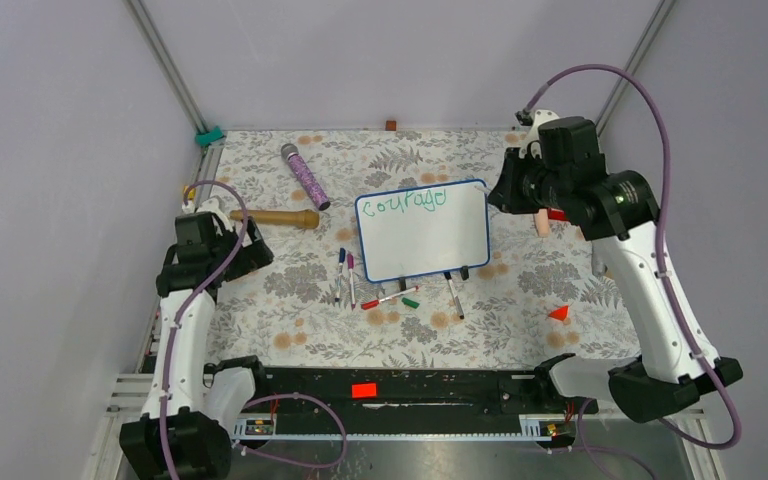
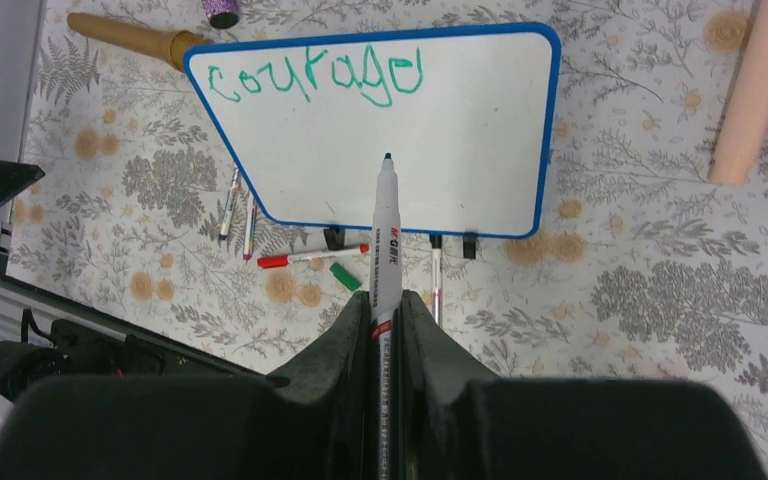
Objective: Write a sentence on the whiteboard
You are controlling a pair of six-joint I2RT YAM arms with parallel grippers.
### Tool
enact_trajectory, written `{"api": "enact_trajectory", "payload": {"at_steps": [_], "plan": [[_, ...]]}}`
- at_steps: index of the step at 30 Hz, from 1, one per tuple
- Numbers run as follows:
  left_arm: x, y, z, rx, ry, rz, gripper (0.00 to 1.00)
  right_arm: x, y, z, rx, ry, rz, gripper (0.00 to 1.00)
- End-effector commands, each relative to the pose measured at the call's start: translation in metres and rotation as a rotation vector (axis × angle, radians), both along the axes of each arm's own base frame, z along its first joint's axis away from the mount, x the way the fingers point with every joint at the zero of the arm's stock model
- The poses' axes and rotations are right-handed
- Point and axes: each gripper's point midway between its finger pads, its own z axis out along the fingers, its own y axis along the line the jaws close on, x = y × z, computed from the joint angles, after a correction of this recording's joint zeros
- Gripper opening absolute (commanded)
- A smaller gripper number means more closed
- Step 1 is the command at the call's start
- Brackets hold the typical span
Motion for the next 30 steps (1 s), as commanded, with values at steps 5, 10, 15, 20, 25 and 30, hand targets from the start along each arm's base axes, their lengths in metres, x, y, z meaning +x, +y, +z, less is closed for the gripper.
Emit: {"api": "enact_trajectory", "payload": {"at_steps": [5,10,15,20,25,30], "plan": [[-0.016,0.052,0.003,0.153,0.092,0.335,0.99,-0.039,-0.017,0.021,0.052,-0.005,-0.054,0.00],[-0.030,0.066,-0.001,0.196,0.228,0.475,0.98,-0.048,-0.023,0.026,0.044,-0.046,-0.038,0.00],[-0.064,0.049,-0.031,0.094,0.472,0.548,0.86,-0.054,-0.026,0.030,0.034,-0.094,-0.007,0.00],[-0.040,0.014,-0.014,-0.156,0.327,0.453,0.85,-0.060,-0.026,0.028,0.059,-0.131,0.003,0.00],[-0.016,-0.014,0.016,-0.249,0.254,0.299,0.99,-0.069,-0.025,0.026,0.095,-0.149,0.013,0.00],[0.001,-0.065,0.076,-0.217,0.111,0.049,0.99,-0.080,-0.023,0.014,0.107,-0.117,0.037,0.00]]}}
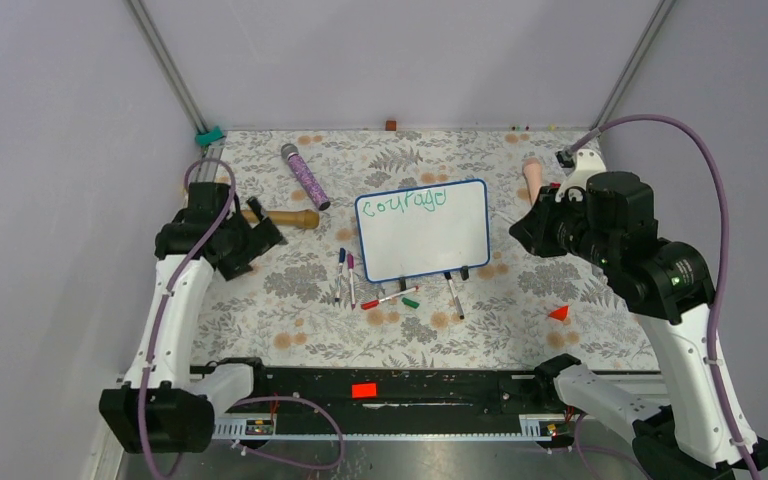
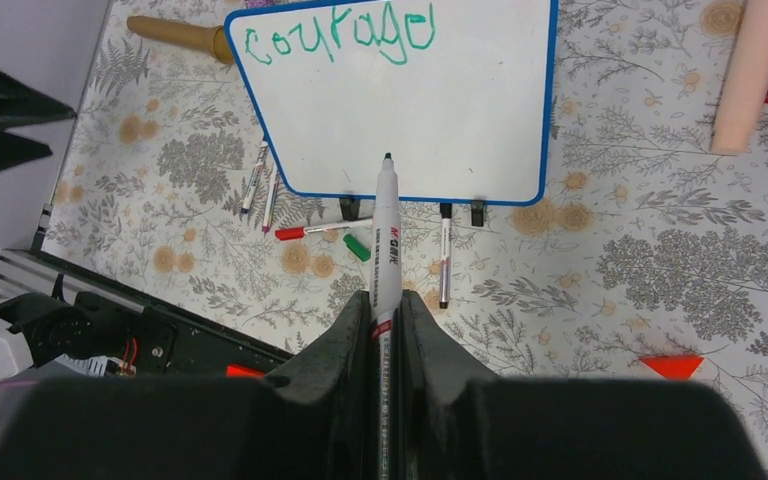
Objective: Write a sentence on the whiteboard
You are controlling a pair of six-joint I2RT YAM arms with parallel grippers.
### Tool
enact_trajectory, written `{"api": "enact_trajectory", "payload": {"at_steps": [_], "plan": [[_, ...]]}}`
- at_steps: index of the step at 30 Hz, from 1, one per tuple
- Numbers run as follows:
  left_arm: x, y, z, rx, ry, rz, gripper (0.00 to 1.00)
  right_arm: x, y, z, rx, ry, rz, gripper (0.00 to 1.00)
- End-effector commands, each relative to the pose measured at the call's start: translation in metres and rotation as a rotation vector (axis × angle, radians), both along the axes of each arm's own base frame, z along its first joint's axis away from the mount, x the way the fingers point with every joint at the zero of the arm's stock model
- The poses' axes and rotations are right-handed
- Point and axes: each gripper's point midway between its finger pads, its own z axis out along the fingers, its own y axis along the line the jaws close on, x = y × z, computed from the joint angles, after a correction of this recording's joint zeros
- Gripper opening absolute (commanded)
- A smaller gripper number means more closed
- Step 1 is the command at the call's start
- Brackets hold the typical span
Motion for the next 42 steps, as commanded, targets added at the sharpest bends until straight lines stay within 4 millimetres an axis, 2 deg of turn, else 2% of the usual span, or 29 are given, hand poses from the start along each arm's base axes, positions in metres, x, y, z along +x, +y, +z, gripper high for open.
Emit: {"api": "enact_trajectory", "payload": {"at_steps": [1,3,6,10,14,19,24,27,31,34,37,42], "plan": [[0.022,-0.058,0.057,-0.095,-0.224,-0.246,0.99,-0.005,0.009,-0.002,0.047,-0.001,0.044,0.00],[0.019,-0.076,0.049,-0.157,-0.230,-0.317,0.99,-0.007,0.012,-0.005,0.067,0.019,0.044,0.00],[0.011,-0.082,0.041,-0.177,-0.238,-0.342,0.99,-0.008,0.017,-0.007,0.094,0.044,0.044,0.00],[0.012,-0.088,0.049,-0.194,-0.354,-0.385,0.99,-0.007,0.016,-0.021,0.103,0.102,0.004,0.00],[0.011,-0.097,0.048,-0.226,-0.375,-0.438,0.98,-0.009,0.015,-0.030,0.123,0.128,-0.027,0.00],[0.011,-0.103,0.034,-0.252,-0.371,-0.471,0.99,-0.008,0.017,-0.042,0.117,0.143,-0.019,0.00],[0.021,-0.109,0.020,-0.281,-0.330,-0.480,0.98,-0.003,0.023,-0.061,0.109,0.160,0.014,0.00],[0.026,-0.116,0.019,-0.312,-0.354,-0.516,0.96,0.001,0.025,-0.062,0.103,0.160,0.017,0.00],[0.032,-0.120,0.028,-0.295,-0.467,-0.593,0.97,0.009,0.028,-0.062,0.100,0.159,0.018,0.00],[0.036,-0.125,0.024,-0.296,-0.493,-0.650,0.96,0.014,0.033,-0.058,0.109,0.162,0.026,0.00],[0.046,-0.131,0.015,-0.326,-0.521,-0.662,0.96,0.023,0.036,-0.062,0.114,0.165,0.017,0.00],[0.063,-0.144,0.018,-0.377,-0.579,-0.680,0.92,0.032,0.042,-0.066,0.115,0.178,0.022,0.00]]}}
